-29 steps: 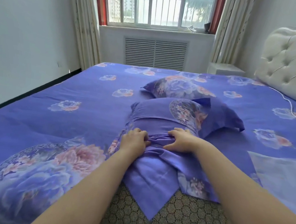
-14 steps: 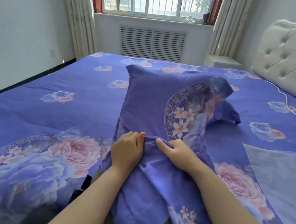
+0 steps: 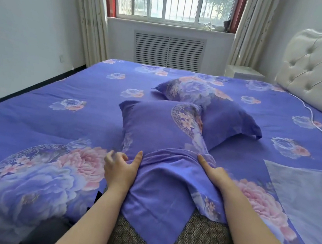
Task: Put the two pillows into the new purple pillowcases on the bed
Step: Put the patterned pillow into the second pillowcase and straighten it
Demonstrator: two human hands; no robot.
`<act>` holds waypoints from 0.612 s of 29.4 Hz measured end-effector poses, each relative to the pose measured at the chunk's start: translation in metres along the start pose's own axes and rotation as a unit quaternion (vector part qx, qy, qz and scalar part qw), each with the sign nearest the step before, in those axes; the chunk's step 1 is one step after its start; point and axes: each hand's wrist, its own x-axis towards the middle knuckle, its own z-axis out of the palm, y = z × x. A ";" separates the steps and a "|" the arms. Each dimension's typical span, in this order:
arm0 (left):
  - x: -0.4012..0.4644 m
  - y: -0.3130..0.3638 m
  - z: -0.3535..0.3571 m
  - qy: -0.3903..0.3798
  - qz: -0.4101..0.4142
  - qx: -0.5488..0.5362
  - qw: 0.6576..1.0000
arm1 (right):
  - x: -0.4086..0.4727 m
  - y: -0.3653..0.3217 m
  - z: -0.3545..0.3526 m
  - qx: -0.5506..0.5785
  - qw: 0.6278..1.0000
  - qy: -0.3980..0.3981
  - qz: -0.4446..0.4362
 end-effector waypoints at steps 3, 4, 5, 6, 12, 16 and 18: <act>0.005 0.002 -0.003 -0.097 -0.157 -0.140 0.973 | -0.002 0.003 0.003 0.013 0.998 0.045 -0.045; 0.006 0.004 -0.004 -0.113 -0.155 -0.158 0.969 | -0.004 0.003 0.007 0.037 0.994 0.075 -0.074; 0.006 0.007 -0.005 -0.111 -0.132 -0.173 0.970 | -0.008 0.001 0.010 0.069 0.987 0.104 -0.103; 0.004 0.011 -0.008 -0.088 -0.097 -0.193 0.972 | -0.012 -0.003 0.011 0.104 0.977 0.131 -0.134; 0.038 0.049 -0.032 0.023 0.026 -0.200 0.979 | -0.006 -0.055 -0.006 0.160 0.924 0.214 -0.272; 0.076 0.058 -0.031 0.018 0.046 0.015 0.999 | 0.017 -0.083 -0.004 0.040 0.965 0.102 -0.239; 0.063 0.062 -0.022 -0.060 0.153 0.065 0.984 | 0.020 -0.079 0.013 -0.065 0.961 0.008 -0.269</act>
